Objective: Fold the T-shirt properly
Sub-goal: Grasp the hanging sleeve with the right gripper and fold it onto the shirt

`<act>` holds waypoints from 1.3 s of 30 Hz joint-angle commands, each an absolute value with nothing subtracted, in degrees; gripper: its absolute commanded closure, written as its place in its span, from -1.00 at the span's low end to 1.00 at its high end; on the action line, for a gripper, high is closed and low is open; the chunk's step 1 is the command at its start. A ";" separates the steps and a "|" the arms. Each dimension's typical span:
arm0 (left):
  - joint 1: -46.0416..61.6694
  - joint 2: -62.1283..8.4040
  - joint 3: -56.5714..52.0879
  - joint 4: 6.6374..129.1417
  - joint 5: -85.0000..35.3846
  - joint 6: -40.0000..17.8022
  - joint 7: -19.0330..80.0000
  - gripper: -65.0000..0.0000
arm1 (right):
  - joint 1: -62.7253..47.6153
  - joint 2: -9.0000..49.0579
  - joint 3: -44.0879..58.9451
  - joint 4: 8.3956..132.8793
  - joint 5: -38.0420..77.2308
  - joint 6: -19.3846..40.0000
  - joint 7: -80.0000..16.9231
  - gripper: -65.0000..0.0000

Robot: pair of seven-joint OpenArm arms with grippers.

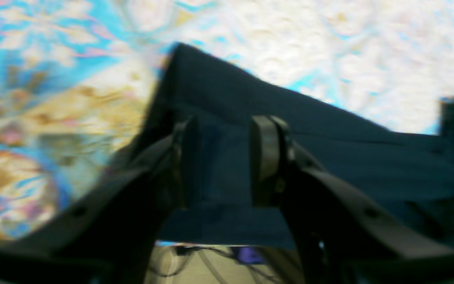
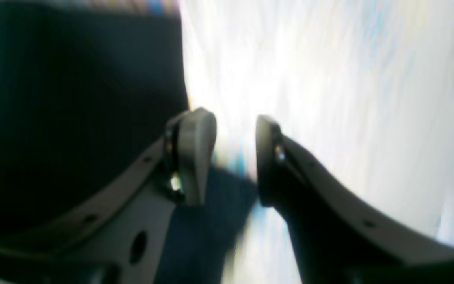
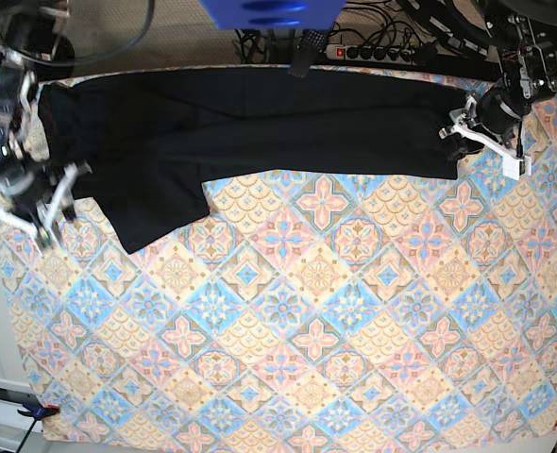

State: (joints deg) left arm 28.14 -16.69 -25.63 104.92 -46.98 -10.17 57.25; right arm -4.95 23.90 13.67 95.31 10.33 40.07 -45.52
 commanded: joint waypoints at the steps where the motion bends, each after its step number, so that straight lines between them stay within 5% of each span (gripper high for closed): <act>1: 28.18 -17.45 -26.07 105.98 -48.57 -10.33 56.57 0.34 | -3.91 24.92 12.44 94.11 9.98 40.00 -46.02 0.38; 22: 28.70 -17.45 -27.65 105.98 -54.11 -10.24 56.75 0.34 | 16.31 24.84 -7.16 50.86 9.80 40.00 -31.69 0.38; 39: 28.62 -17.45 -27.65 105.98 -54.11 -10.24 56.75 0.34 | 17.10 25.01 -2.59 48.22 9.89 40.00 -28.70 0.38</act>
State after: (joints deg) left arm 28.60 -16.84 -27.24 104.97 -53.41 -9.91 57.45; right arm 15.70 24.14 -2.87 47.51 9.21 39.64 -29.78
